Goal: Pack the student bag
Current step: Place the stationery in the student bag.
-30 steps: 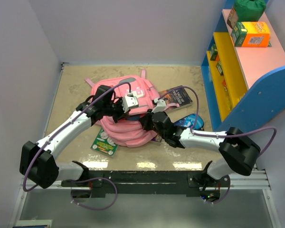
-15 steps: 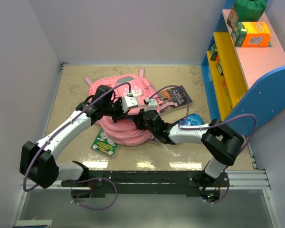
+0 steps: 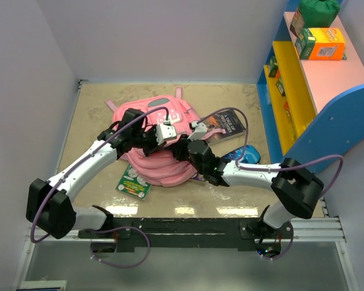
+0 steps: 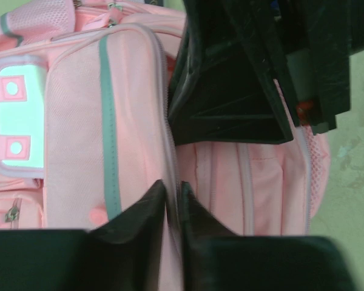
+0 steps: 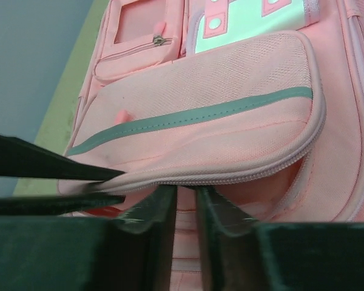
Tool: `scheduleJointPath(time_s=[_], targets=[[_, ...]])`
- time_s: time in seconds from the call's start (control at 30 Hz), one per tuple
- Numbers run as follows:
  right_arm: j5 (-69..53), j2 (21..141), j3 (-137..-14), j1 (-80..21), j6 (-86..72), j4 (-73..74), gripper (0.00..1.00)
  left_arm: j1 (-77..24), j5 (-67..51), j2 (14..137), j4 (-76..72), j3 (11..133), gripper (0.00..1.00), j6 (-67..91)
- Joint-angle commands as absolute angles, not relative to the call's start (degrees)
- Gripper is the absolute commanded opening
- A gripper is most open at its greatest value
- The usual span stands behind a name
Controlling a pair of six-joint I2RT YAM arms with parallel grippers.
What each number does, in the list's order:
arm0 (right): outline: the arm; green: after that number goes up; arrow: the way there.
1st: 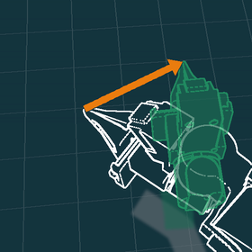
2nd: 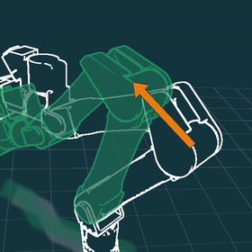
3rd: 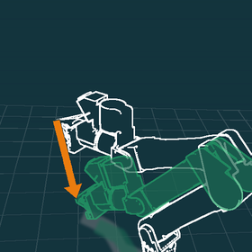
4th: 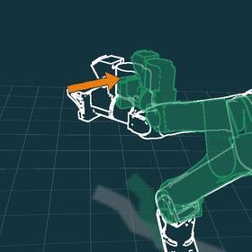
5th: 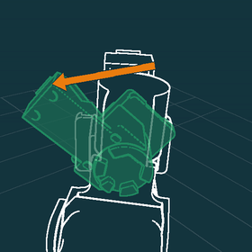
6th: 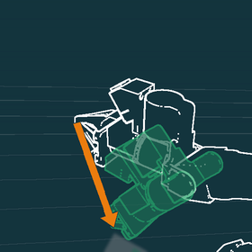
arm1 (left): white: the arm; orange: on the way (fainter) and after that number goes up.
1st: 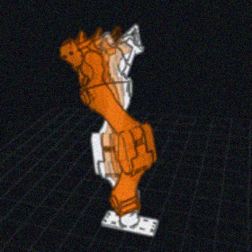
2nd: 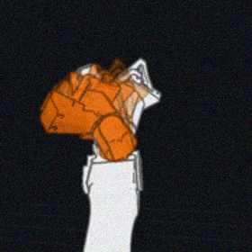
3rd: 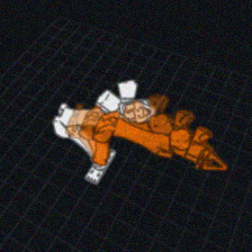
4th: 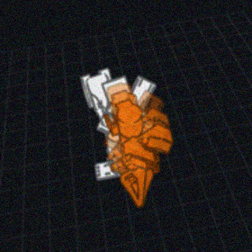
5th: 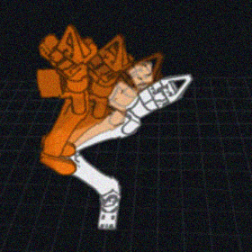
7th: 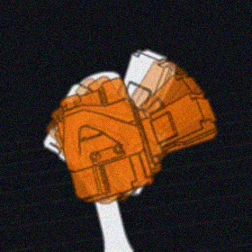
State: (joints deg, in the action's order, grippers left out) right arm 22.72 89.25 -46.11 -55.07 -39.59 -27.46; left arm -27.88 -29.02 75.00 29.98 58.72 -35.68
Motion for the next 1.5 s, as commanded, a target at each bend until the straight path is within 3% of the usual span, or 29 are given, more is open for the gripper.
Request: scheduleJointPath(time_s=[0.0,0.13,0.3,0.43,0.57,0.7,0.83,0.93,1.03,1.47], targets=[[23.4,85.6,-44.1,-54.9,-38.4,-32.2,0.31,-29.1,-40.0,74.9,33.0,59.7,0.32,-36.4],[24.0,77.9,-38.9,-56.1,-38.7,-28.8,0.5,-28.6,-42.8,72.3,34.7,63.2,0.44,-36.0],[25.5,68.5,-34.9,-57.2,-38.8,-21.4,0.52,-26.0,-48.8,69.1,40.6,69.1,0.57,-41.5],[24.5,66.1,-36.1,-58.4,-35.7,-18.6,0.49,-17.5,-54.5,68.9,52.1,71.7,0.58,-52.1],[24.1,71.1,-42.5,-62.0,-28.9,-15.0,0.51,-8.5,-55.8,71.2,65.5,73.4,0.56,-67.8],[24.8,79.3,-53.1,-66.1,-20.1,-11.4,0.59,0.4,-56.7,77.8,75.3,73.8,0.51,-82.2],[21.9,86.1,-61.4,-66.1,-16.3,-7.0,0.61,4.8,-54.6,80.6,73.9,71.7,0.47,-86.7],[22.7,87.7,-63.7,-66.2,-19.9,-4.7,0.56,4.8,-53.9,78.2,68.2,67.2,0.5,-90.2],[24.8,87.1,-62.4,-66.4,-27.1,-2.9,0.49,3.3,-51.4,74.7,59.1,62.1,0.54,-90.6],[25.8,81.1,-51.6,-67.1,-38.8,-4.5,0.48,-7.0,-39.6,76.5,48.5,55.3,0.57,-99.3]])
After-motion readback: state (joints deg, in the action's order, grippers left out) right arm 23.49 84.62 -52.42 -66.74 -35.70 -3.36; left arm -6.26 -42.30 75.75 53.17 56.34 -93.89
